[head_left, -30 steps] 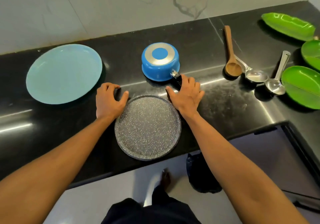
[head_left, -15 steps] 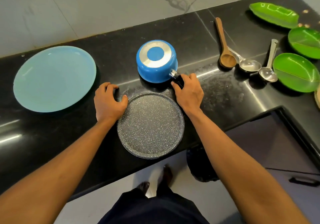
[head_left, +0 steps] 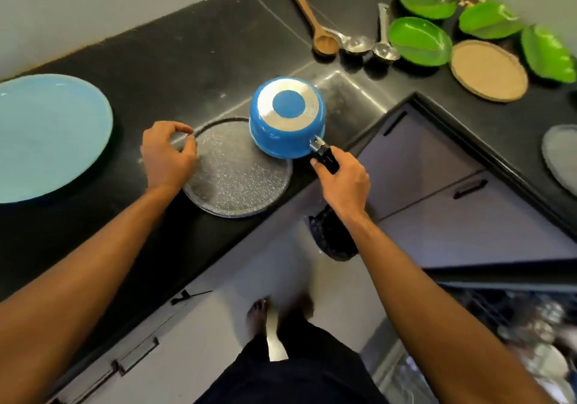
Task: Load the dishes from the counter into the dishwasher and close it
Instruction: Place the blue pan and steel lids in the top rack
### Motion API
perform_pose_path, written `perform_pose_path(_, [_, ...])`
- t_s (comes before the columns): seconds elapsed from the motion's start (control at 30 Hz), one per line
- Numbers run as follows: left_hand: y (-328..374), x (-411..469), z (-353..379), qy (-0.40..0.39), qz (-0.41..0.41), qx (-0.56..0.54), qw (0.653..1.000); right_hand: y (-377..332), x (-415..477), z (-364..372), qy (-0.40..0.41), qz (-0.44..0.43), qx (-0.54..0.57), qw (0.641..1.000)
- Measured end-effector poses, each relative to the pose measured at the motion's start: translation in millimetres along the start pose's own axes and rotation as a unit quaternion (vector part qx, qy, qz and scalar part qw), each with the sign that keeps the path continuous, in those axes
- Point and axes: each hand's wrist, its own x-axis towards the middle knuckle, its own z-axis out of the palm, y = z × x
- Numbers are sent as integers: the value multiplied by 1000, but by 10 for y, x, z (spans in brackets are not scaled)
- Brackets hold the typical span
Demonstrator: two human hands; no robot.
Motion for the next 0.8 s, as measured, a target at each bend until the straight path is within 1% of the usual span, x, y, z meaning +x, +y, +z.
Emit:
perform_pose_path(0.1, [450, -346, 159, -26, 64, -70, 995, 357, -365, -266, 24, 38, 5, 999])
perform_pose_path(0.17, [711, -658, 344, -57, 91, -99, 989, 584, -595, -416, 42, 65, 11, 997])
perform_pose_path(0.27, [1115, -1364, 765, -138, 125, -136, 973, 1040, -1038, -758, 83, 111, 15, 990])
perform_pose_path(0.33, [1278, -1883, 1027, -207, 123, -149, 959, 1343, -1356, -970, 102, 143, 24, 984])
perform_pose_path(0.47, [1467, -3026, 1463, -332, 97, -134, 929, 2084, -2150, -1426, 129, 225, 43, 965])
perform_pose_path(0.57, [1628, -3892, 1746, -403, 86, -83, 907, 2746, -2885, -1788, 157, 306, 60, 937])
perform_pose_path(0.67, [1775, -4606, 1952, -445, 83, -18, 891, 3302, -3558, -2062, 167, 379, 87, 906])
perform_pose_path(0.77, [2114, -5388, 2158, -481, 73, 16, 873, 3982, -4252, -2419, 172, 443, 119, 872])
perform_pose_path(0.8, [2211, -5583, 2205, -495, 69, 23, 866, 4157, -4424, -2505, 176, 454, 121, 865])
